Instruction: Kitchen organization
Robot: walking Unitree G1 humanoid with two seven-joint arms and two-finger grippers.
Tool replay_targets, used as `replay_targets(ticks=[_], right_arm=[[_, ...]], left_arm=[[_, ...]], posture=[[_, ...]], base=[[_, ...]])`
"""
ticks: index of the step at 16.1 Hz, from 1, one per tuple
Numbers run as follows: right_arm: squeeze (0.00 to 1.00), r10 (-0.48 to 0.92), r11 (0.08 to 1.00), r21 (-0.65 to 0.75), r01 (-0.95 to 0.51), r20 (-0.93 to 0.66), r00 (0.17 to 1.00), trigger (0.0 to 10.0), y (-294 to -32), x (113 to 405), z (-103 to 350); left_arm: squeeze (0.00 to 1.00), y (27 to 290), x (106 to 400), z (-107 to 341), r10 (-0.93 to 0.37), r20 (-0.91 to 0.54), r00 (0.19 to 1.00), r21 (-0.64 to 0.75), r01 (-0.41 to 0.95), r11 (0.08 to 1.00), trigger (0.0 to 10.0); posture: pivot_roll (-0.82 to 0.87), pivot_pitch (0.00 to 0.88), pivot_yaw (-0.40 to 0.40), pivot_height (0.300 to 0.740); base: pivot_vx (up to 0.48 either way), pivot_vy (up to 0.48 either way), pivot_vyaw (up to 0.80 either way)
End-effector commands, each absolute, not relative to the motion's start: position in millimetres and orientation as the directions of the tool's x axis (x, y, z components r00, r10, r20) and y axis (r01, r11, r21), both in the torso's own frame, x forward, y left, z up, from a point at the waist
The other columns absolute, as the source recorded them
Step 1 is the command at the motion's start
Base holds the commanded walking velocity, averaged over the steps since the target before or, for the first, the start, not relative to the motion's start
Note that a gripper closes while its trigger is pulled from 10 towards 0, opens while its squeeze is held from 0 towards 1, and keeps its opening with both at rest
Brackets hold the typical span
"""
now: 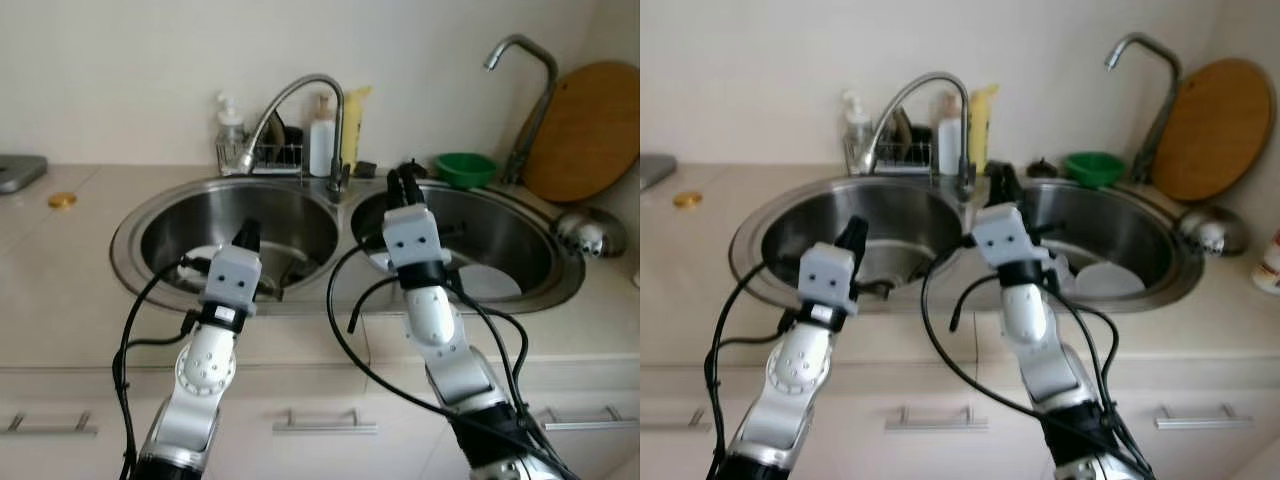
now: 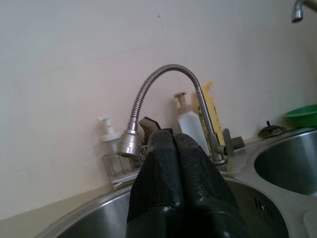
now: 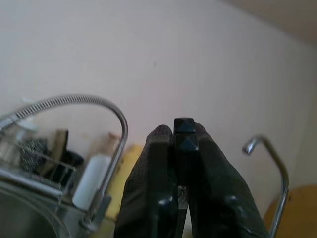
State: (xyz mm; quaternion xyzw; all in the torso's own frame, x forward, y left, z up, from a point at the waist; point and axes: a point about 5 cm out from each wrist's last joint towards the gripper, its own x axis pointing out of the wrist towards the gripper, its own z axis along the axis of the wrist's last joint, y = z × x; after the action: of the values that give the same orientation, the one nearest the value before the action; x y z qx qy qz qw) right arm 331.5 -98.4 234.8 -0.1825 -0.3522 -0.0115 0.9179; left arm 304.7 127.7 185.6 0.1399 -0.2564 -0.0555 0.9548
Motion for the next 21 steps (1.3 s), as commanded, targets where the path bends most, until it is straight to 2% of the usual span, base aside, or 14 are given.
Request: replay_targets(ticks=[1, 6, 8, 10, 12, 13, 14, 15, 17, 21], right_arm=[[0.0, 0.033, 0.946, -0.274, 0.172, 0.61, 0.792, 10.0, -113.2, 338.8, 232.2], [0.0, -0.092, 0.974, -0.155, 0.162, 0.382, 0.92, 10.0, -133.6, 363.6, 208.7], [0.0, -0.145, 0.987, -0.037, 0.157, 0.222, 0.964, 10.0, -143.9, 375.1, 197.0], [0.0, -0.172, 0.985, 0.046, 0.168, 0.111, 0.979, 10.0, -153.6, 383.6, 189.3], [0.0, -0.141, 0.99, 0.025, 0.14, 0.066, 0.988, 10.0, -154.0, 386.2, 183.5], [0.24, -0.133, 0.99, 0.049, 0.131, 0.036, 0.991, 10.0, -152.2, 386.1, 178.9], [1.0, -0.124, 0.988, 0.096, 0.121, 0.026, 0.992, 10.0, -150.7, 385.3, 176.7], [1.0, -0.109, 0.984, 0.147, 0.104, 0.025, 0.994, 10.0, -149.3, 384.8, 176.0], [1.0, -0.111, 0.982, 0.161, 0.097, 0.077, 0.991, 10.0, -149.4, 383.5, 182.3], [1.0, 0.001, 0.976, 0.213, -0.054, 0.242, 0.97, 10.0, -134.0, 377.9, 209.6]], left_arm=[[0.0, 118.4, 304.2, 187.2, -0.204, 0.478, 0.855, 0.299, 0.061, 0.952, 10.0], [0.0, 116.0, 304.5, 185.3, -0.213, 0.471, 0.856, 0.298, 0.073, 0.952, 10.0], [0.0, 115.9, 304.9, 184.7, -0.215, 0.467, 0.858, 0.3, 0.074, 0.951, 10.0], [0.0, 115.4, 305.1, 184.3, -0.216, 0.465, 0.858, 0.301, 0.076, 0.95, 10.0], [0.0, 115.4, 305.4, 183.6, -0.218, 0.463, 0.859, 0.304, 0.077, 0.95, 10.0], [0.0, 115.6, 305.4, 183.4, -0.218, 0.462, 0.86, 0.305, 0.077, 0.949, 10.0], [0.0, 115.8, 305.4, 183.3, -0.218, 0.461, 0.86, 0.305, 0.077, 0.949, 10.0], [0.0, 115.8, 305.4, 183.0, -0.219, 0.46, 0.86, 0.306, 0.077, 0.949, 10.0], [0.0, 116.4, 305.5, 183.0, -0.22, 0.459, 0.861, 0.308, 0.077, 0.948, 10.0], [0.0, 114.8, 305.8, 180.9, -0.226, 0.452, 0.863, 0.31, 0.085, 0.947, 10.0]], posture=[[0.04, 0.0, -0.015, 0.74], [0.05, 0.0, -0.015, 0.74], [0.05, 0.0, -0.015, 0.74], [0.05, 0.0, -0.016, 0.74], [0.05, 0.0, -0.018, 0.74], [0.05, 0.0, -0.018, 0.74], [0.05, 0.0, -0.018, 0.74], [0.05, 0.0, -0.018, 0.74], [0.05, 0.0, -0.012, 0.74], [0.04, 0.0, -0.006, 0.74]], base=[[0.3, 0.0, 0.0], [0.0, 0.0, 0.0], [0.0, 0.0, 0.0], [0.0, 0.0, 0.0], [0.0, 0.0, 0.0], [0.0, 0.0, 0.0], [0.0, 0.0, 0.0], [0.0, 0.0, 0.0], [0.0, 0.0, 0.0], [0.0, 0.0, 0.0]])
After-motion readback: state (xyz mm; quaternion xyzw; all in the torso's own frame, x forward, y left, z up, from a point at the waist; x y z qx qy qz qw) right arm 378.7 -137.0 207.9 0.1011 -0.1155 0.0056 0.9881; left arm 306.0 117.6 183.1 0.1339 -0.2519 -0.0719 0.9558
